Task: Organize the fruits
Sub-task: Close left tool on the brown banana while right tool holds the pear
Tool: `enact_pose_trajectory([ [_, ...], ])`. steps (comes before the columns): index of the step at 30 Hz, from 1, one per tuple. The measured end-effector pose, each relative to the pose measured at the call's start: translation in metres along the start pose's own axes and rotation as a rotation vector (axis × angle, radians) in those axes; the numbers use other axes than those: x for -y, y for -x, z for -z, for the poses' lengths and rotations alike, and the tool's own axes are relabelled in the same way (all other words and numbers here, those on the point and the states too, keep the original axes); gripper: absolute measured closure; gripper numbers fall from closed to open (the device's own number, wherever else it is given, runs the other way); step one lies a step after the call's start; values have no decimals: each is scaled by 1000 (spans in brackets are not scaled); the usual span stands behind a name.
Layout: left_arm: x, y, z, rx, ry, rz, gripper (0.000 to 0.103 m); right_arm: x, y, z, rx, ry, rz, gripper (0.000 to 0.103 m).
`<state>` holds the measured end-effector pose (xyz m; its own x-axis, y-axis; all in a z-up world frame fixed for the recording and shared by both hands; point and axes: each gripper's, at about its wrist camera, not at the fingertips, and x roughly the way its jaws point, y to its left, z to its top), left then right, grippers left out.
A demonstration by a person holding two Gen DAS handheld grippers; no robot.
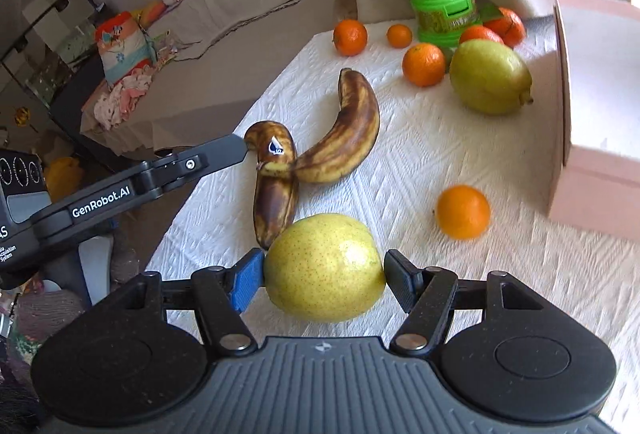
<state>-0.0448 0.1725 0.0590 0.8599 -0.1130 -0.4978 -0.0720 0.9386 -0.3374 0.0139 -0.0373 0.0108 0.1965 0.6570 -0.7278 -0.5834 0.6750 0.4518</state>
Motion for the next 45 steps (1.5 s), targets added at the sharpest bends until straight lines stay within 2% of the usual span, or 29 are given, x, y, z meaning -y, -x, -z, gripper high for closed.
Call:
enact_pose_trajectory([
  [6, 25, -4, 0, 0, -60, 27, 44, 19, 17, 15, 88, -37, 2, 36],
  [10, 34, -5, 1, -10, -89, 35, 44, 41, 34, 17, 157, -75, 17, 31],
  [14, 39, -5, 2, -16, -118, 41, 44, 57, 50, 21, 222, -112, 64, 29],
  [18, 36, -7, 2, -20, -120, 11, 44, 60, 49, 22, 228, -121, 66, 29],
  [22, 4, -1, -7, 12, 24, -146, 44, 51, 59, 23, 285, -64, 123, 29],
  [24, -25, -1, -13, 12, 146, -205, 44, 41, 67, 28, 330, 13, 216, 27],
  [26, -42, -5, -15, -8, 196, -234, 44, 32, 73, 34, 361, 89, 313, 24],
  [28, -52, -11, -15, -42, 228, -244, 44, 25, 73, 41, 377, 158, 385, 22],
  [30, -61, -21, -13, -72, 298, -192, 44, 19, 70, 51, 382, 231, 446, 21],
  [32, -65, -35, -12, -90, 344, -175, 44, 13, 67, 59, 392, 287, 480, 21],
  [33, -63, -43, -11, -107, 348, -192, 44, 11, 67, 65, 400, 316, 485, 21],
  [35, -58, -54, -11, -112, 327, -210, 43, 8, 69, 71, 400, 334, 446, 21],
  [36, -53, -58, -11, -106, 299, -217, 41, 7, 71, 74, 397, 334, 398, 21],
  [39, -29, -73, -14, -124, 139, -263, 38, 1, 68, 77, 371, 331, 310, 18],
  [43, -6, -85, -7, -167, -117, -320, 40, -7, 43, 73, 331, 355, 321, 18],
  [45, -6, -79, -2, -165, -185, -285, 40, -8, 33, 68, 319, 352, 326, 18],
])
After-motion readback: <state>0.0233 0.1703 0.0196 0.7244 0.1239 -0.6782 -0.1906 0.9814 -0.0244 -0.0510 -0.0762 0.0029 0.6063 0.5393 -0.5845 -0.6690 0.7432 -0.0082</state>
